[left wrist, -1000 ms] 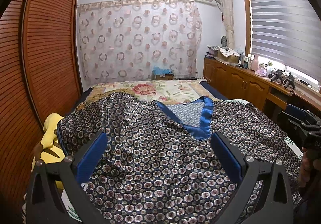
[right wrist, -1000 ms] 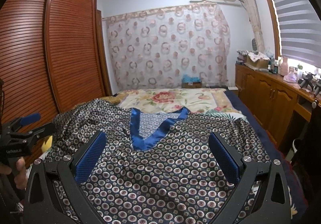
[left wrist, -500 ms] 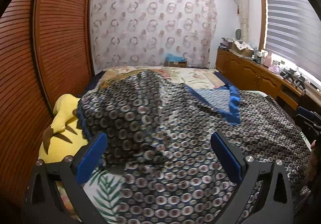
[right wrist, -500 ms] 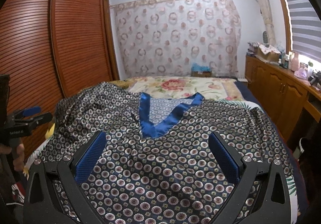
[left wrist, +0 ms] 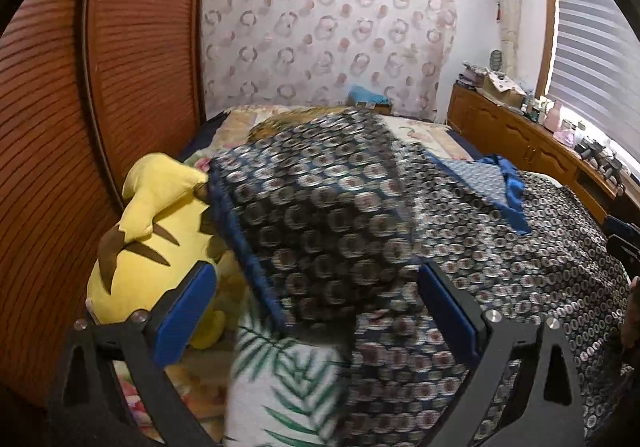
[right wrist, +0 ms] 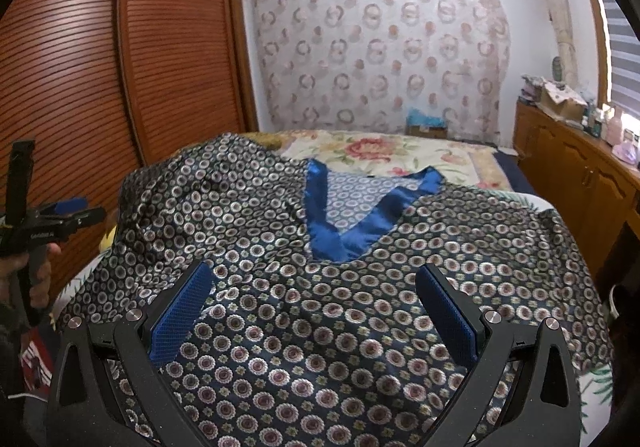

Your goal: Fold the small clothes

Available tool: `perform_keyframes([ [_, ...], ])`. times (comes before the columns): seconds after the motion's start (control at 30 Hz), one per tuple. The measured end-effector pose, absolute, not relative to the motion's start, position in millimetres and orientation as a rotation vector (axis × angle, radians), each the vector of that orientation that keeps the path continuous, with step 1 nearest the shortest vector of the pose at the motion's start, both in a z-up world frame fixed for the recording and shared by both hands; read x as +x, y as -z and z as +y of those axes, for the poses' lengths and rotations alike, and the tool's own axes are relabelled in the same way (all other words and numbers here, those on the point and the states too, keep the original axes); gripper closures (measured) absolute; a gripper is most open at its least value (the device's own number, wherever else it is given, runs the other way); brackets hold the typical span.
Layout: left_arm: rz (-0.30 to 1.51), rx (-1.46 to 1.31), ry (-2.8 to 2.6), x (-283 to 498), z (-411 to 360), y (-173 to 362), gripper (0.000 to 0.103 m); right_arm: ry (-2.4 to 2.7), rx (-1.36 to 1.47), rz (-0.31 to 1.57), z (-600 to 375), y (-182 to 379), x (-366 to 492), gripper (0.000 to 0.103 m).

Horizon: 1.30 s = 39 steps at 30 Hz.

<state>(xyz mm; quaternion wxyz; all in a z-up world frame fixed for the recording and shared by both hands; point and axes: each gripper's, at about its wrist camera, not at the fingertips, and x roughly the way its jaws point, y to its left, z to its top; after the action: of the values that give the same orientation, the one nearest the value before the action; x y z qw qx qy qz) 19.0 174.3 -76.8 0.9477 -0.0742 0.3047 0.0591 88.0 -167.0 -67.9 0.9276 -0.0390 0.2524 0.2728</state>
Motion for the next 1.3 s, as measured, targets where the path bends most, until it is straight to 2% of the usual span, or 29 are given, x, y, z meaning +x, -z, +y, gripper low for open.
perform_keyframes([
  [0.1, 0.638, -0.197, -0.118, 25.5, 193.2, 85.5, 0.010, -0.581, -0.090, 0.539, -156.8, 71.9, 94.8, 0.000],
  [0.2, 0.667, -0.230, -0.084, 34.9, 202.1, 94.7, 0.020, -0.609, -0.104, 0.554, -143.6, 74.2, 99.9, 0.000],
  [0.43, 0.726, -0.317, -0.020, 51.1, 214.2, 115.5, 0.026, -0.660, -0.105, 0.586, -126.3, 80.4, 102.3, 0.000],
  [0.5, 0.752, -0.332, -0.005, 55.2, 214.8, 120.3, 0.039, -0.662, -0.110, 0.592, -125.2, 82.4, 101.8, 0.000],
  [0.57, 0.771, -0.333, 0.004, 58.3, 214.9, 122.9, 0.042, -0.664, -0.104, 0.601, -126.4, 84.8, 102.5, 0.000],
  [0.6, 0.775, -0.333, 0.007, 59.1, 215.2, 123.8, 0.050, -0.663, -0.102, 0.604, -127.4, 85.3, 102.9, 0.000],
  [0.67, 0.784, -0.329, 0.011, 60.1, 214.3, 124.8, 0.059, -0.660, -0.097, 0.608, -128.8, 86.5, 104.0, 0.000],
  [0.73, 0.790, -0.333, 0.016, 60.9, 215.9, 125.9, 0.076, -0.659, -0.091, 0.611, -130.6, 86.9, 104.7, 0.000],
  [0.77, 0.788, -0.333, 0.019, 60.4, 216.0, 125.5, 0.081, -0.658, -0.090, 0.612, -130.8, 87.2, 105.1, 0.000],
  [0.8, 0.784, -0.330, 0.022, 59.9, 216.4, 124.7, 0.093, -0.658, -0.088, 0.614, -131.4, 87.7, 105.1, 0.000],
  [0.83, 0.780, -0.324, 0.023, 59.3, 215.2, 123.6, 0.100, -0.658, -0.086, 0.616, -132.0, 88.2, 105.1, 0.000],
  [0.9, 0.774, -0.295, 0.020, 57.4, 212.5, 120.5, 0.103, -0.658, -0.084, 0.619, -132.3, 89.0, 105.2, 0.000],
  [1.03, 0.716, -0.292, 0.027, 45.8, 210.9, 105.5, 0.103, -0.658, -0.083, 0.620, -132.9, 89.6, 105.4, 0.000],
  [1.3, 0.568, -0.216, 0.097, 37.0, 178.5, 34.6, 0.103, -0.648, -0.069, 0.616, -138.8, 87.7, 105.9, 0.000],
])
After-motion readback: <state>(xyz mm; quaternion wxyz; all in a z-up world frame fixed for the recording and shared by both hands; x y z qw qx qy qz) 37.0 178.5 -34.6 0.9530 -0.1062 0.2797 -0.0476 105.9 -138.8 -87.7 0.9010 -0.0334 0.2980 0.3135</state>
